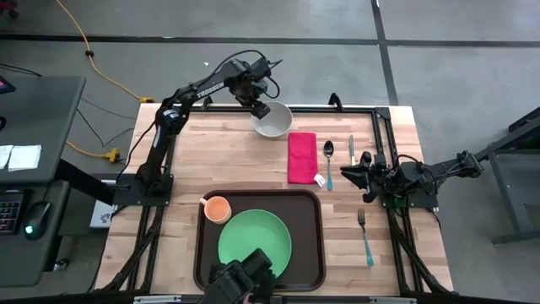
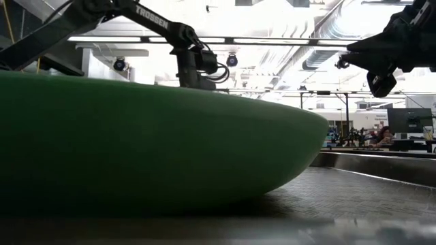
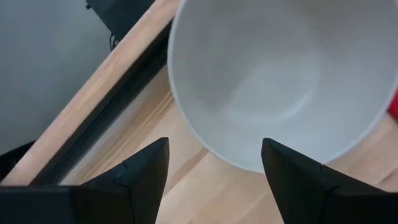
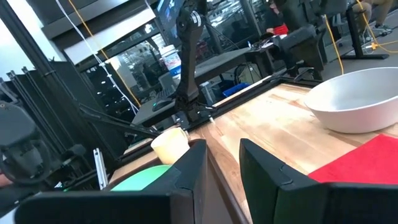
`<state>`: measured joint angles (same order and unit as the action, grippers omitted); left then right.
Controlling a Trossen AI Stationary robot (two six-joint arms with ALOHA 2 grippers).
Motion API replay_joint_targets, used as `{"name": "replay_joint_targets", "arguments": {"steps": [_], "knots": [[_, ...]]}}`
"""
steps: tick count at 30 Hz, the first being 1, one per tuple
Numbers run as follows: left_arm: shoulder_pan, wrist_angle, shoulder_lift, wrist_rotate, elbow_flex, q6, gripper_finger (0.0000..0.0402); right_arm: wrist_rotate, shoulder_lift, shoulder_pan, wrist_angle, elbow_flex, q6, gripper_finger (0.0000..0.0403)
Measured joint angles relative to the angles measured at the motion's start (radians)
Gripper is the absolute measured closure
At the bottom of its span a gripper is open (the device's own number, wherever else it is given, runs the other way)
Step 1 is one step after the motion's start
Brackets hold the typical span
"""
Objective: Set up tray
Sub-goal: Put the gray bowl on the green plate
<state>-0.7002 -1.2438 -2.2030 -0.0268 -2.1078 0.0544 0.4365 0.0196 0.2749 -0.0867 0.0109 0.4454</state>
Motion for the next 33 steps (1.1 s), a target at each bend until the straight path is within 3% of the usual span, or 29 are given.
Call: {"name": "replay_joint_targets", "arguments": {"steps": [7, 26, 33], "knots": [[0.000, 0.023, -0.006, 0.037, 0.000, 0.056, 0.0119, 0.006, 0.000, 0.000, 0.000, 0.000, 0.000, 0.0329], [0.007, -0.015, -0.007, 0.015, 0.001, 0.151, 0.0119, 0.006, 0.000, 0.000, 0.000, 0.000, 0.000, 0.0329], [0.007, 0.000, -0.008, -0.007, 0.058, 0.173, 0.0119, 0.005, 0.000, 0.000, 0.000, 0.000, 0.000, 0.0329]]}}
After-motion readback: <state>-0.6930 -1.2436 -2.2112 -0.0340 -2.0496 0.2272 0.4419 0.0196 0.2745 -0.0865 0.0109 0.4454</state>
